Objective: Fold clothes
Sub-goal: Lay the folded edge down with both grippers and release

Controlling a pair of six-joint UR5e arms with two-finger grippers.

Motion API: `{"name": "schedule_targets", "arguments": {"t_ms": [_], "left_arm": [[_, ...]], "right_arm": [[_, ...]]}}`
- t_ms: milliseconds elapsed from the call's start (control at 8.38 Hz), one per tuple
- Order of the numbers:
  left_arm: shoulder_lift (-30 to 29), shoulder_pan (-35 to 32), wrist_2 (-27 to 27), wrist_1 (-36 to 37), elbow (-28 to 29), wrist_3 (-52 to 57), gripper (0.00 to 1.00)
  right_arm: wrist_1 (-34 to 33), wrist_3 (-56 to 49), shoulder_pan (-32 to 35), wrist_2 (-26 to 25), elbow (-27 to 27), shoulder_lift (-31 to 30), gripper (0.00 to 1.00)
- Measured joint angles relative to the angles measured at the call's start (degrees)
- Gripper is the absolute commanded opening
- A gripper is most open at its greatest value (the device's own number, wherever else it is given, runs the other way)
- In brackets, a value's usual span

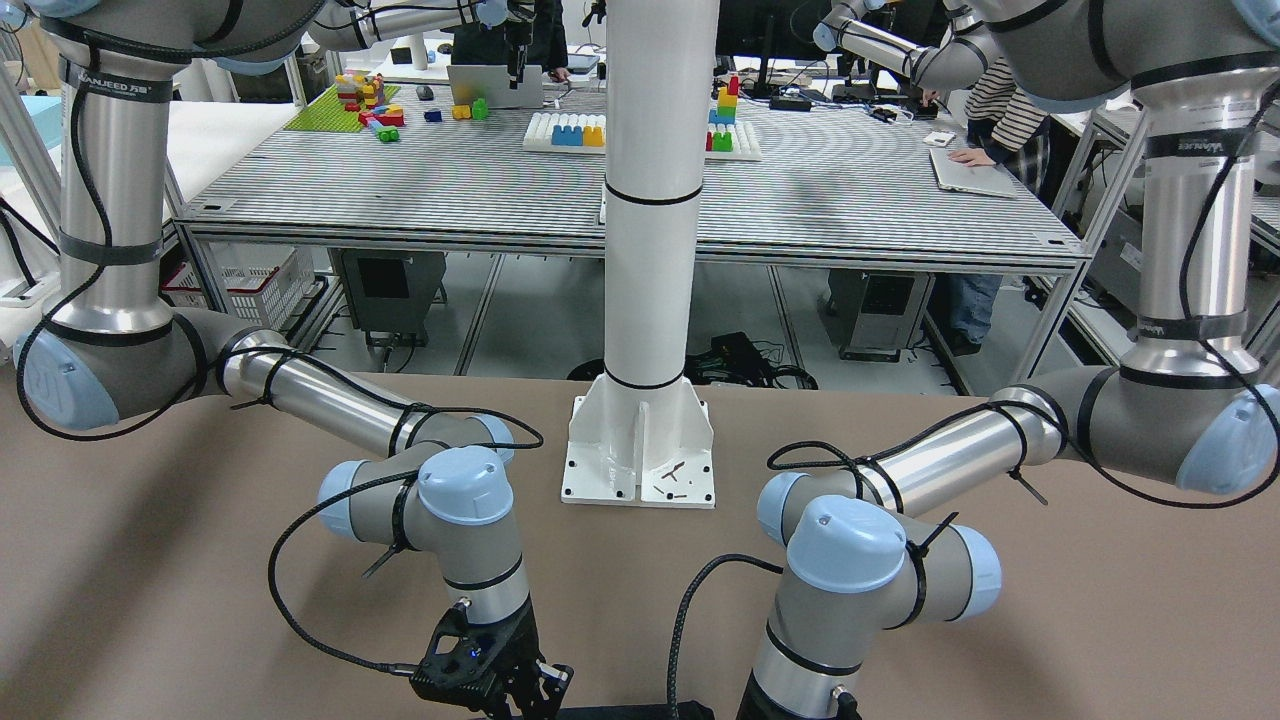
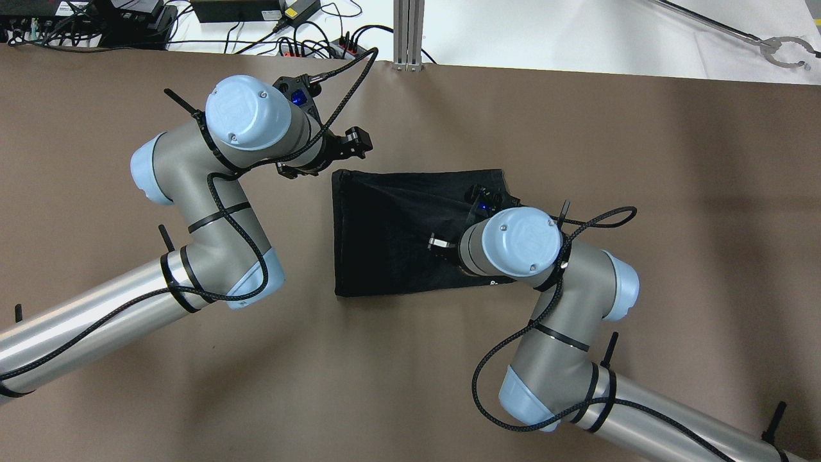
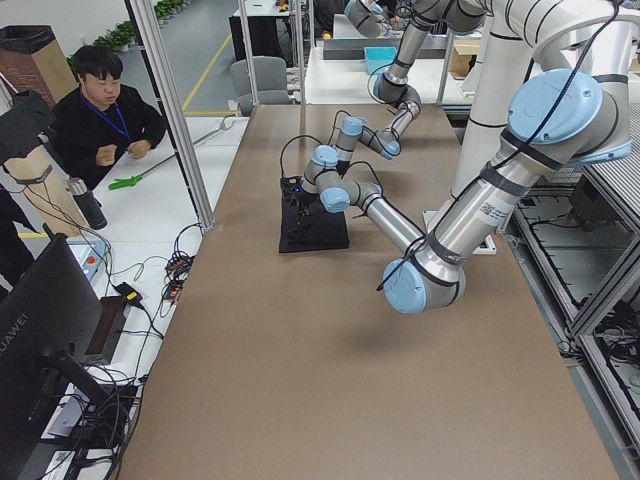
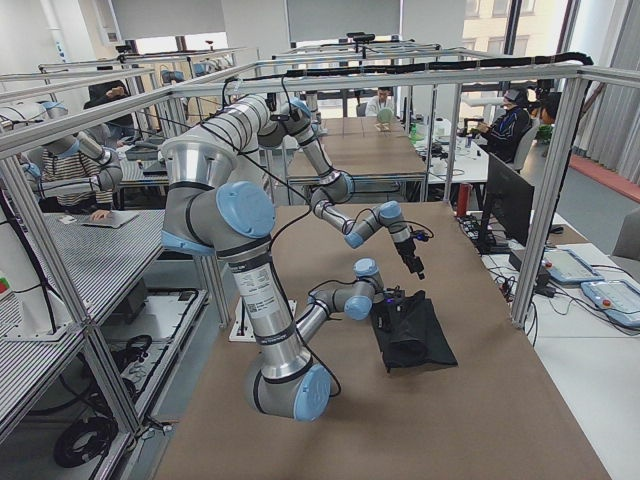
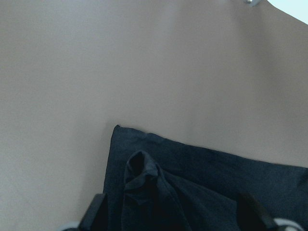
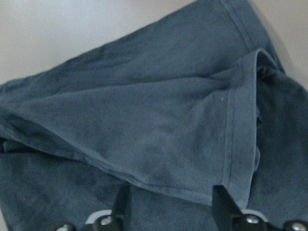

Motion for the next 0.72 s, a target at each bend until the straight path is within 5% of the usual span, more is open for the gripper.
{"name": "schedule_targets", "arguments": {"t_ms": [716], "left_arm": [[2.44, 0.04, 0.02, -1.61, -1.14, -0.07, 0.95]], "right_arm": [[0.45, -2.20, 1.55, -4.40, -8.10, 1.90, 0.00]]}}
